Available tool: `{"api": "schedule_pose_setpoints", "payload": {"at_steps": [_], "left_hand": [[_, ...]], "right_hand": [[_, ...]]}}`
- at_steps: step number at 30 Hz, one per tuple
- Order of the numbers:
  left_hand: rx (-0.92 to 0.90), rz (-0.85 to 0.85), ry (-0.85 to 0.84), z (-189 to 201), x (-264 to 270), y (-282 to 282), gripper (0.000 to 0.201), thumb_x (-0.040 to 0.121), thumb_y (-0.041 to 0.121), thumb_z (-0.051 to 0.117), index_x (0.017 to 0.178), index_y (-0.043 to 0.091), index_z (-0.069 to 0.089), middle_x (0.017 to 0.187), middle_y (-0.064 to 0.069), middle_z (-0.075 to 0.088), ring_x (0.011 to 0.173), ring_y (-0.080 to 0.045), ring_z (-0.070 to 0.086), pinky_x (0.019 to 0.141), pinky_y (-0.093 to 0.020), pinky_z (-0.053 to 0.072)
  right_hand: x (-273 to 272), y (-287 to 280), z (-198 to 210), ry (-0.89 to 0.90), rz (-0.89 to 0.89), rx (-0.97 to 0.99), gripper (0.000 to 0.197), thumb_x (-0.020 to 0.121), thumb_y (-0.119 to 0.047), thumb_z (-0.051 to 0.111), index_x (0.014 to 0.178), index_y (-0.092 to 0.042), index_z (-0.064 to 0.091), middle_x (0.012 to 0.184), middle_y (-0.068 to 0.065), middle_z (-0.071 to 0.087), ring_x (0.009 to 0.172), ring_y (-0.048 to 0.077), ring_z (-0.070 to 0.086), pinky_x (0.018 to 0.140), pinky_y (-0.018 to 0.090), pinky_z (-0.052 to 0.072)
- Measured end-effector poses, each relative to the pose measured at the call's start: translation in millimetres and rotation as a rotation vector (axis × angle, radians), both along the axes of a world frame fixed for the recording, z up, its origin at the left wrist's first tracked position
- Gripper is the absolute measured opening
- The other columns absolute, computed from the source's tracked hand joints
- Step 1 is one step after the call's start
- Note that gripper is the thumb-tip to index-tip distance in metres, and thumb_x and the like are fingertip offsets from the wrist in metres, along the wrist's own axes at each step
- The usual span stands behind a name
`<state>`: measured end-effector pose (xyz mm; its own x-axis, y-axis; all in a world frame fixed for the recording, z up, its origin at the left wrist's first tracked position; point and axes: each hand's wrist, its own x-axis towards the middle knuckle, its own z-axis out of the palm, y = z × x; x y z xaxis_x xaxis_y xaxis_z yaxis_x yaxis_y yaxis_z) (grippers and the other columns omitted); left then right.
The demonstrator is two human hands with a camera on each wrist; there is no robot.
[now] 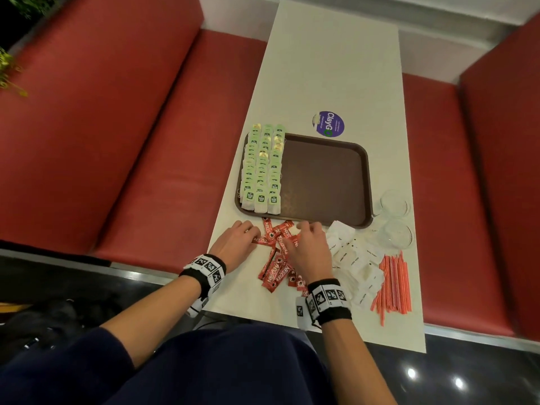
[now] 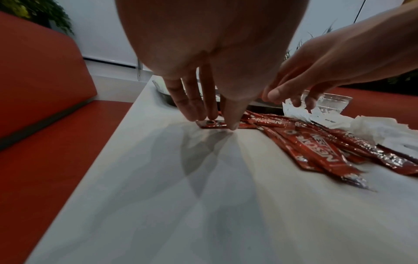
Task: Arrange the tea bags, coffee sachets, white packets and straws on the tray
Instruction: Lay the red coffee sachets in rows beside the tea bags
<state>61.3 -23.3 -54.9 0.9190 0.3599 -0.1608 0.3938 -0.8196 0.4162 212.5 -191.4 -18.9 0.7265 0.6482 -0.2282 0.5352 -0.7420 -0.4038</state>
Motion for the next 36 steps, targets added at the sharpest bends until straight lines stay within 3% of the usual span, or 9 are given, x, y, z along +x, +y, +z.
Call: {"api": "schedule_pose_setpoints", "payload": {"at_steps": [5, 10, 15, 21, 23, 26, 31, 34, 36], "left_hand": [[-0.011, -0.019, 0.085, 3, -1, -1, 0.029, 0.104, 0.024, 0.067, 0.132, 0.017, 0.064, 0.126, -0.004, 0.061, 0.114, -0.028, 0.054, 0.089, -0.043, 0.050], [-0.060, 0.018, 0.200, 6, 9, -10, 0.028, 0.102, 0.018, 0.068, 0.128, 0.015, 0.058, 0.124, -0.006, 0.055, 0.115, -0.029, 0.055, 0.093, -0.045, 0.051], [-0.158, 0.027, 0.261, 9, 17, -16, 0.022, 0.104, 0.010, 0.059, 0.126, 0.008, 0.057, 0.123, -0.013, 0.056, 0.112, -0.035, 0.060, 0.092, -0.043, 0.048], [-0.224, 0.018, 0.357, 18, 10, -10, 0.026, 0.104, 0.010, 0.047, 0.130, 0.010, 0.051, 0.122, -0.017, 0.060, 0.108, -0.039, 0.063, 0.084, -0.042, 0.050], [-0.247, 0.015, 0.388, 23, 4, -6, 0.025, 0.106, 0.012, 0.043, 0.130, 0.010, 0.046, 0.120, -0.020, 0.060, 0.101, -0.040, 0.062, 0.079, -0.041, 0.047], [-0.270, -0.001, 0.408, 33, -3, 0, 0.019, 0.108, 0.017, 0.042, 0.126, 0.012, 0.041, 0.115, -0.021, 0.060, 0.092, -0.037, 0.058, 0.076, -0.042, 0.046], [-0.323, 0.010, 0.317, 52, -3, 6, 0.013, 0.113, 0.032, 0.037, 0.117, 0.019, 0.037, 0.093, -0.010, 0.061, 0.084, -0.035, 0.062, 0.070, -0.043, 0.047], [-0.367, 0.057, 0.148, 69, 8, 7, 0.018, 0.116, 0.040, 0.035, 0.113, 0.023, 0.042, 0.082, -0.002, 0.060, 0.073, -0.026, 0.058, 0.066, -0.040, 0.043], [-0.446, 0.095, -0.010, 81, 19, 5, 0.021, 0.117, 0.034, 0.036, 0.108, 0.019, 0.046, 0.077, 0.000, 0.063, 0.069, -0.024, 0.060, 0.065, -0.039, 0.044]], "right_hand": [[4, -23, -3, 0.093, 0.078, -0.192, 0.073, 0.096, -0.062, 0.072, 0.150, -0.019, 0.049, 0.152, 0.008, 0.044, 0.127, 0.027, 0.062, 0.106, 0.046, 0.058], [-13, -25, -25, 0.086, 0.068, -0.081, 0.071, 0.095, -0.050, 0.078, 0.148, -0.016, 0.045, 0.150, 0.008, 0.036, 0.132, 0.028, 0.056, 0.113, 0.043, 0.053], [-27, -6, -28, -0.080, 0.060, -0.089, 0.068, 0.101, -0.061, 0.063, 0.150, -0.021, 0.042, 0.147, 0.013, 0.041, 0.134, 0.032, 0.047, 0.098, 0.045, 0.060], [-16, 3, -28, -0.132, 0.114, -0.139, 0.042, 0.107, -0.018, 0.060, 0.148, -0.016, 0.049, 0.141, 0.013, 0.056, 0.129, 0.032, 0.054, 0.096, 0.043, 0.059], [-9, 1, -25, -0.139, 0.113, -0.156, 0.036, 0.106, -0.013, 0.057, 0.142, -0.015, 0.051, 0.135, 0.010, 0.058, 0.125, 0.030, 0.055, 0.088, 0.044, 0.059], [-1, -1, -19, -0.148, 0.114, -0.180, 0.030, 0.108, -0.013, 0.053, 0.138, -0.016, 0.055, 0.138, 0.008, 0.061, 0.129, 0.029, 0.054, 0.088, 0.048, 0.061], [13, -4, -3, -0.116, 0.011, -0.094, 0.024, 0.110, -0.027, 0.054, 0.128, -0.021, 0.068, 0.123, 0.003, 0.070, 0.120, 0.028, 0.062, 0.087, 0.049, 0.059], [21, -12, 16, -0.029, -0.071, 0.045, 0.026, 0.108, -0.040, 0.058, 0.125, -0.026, 0.071, 0.110, -0.001, 0.071, 0.107, 0.025, 0.065, 0.084, 0.047, 0.059], [24, -16, 33, 0.086, -0.121, 0.179, 0.022, 0.107, -0.042, 0.063, 0.121, -0.029, 0.073, 0.099, -0.007, 0.073, 0.094, 0.019, 0.068, 0.079, 0.044, 0.060]]}}
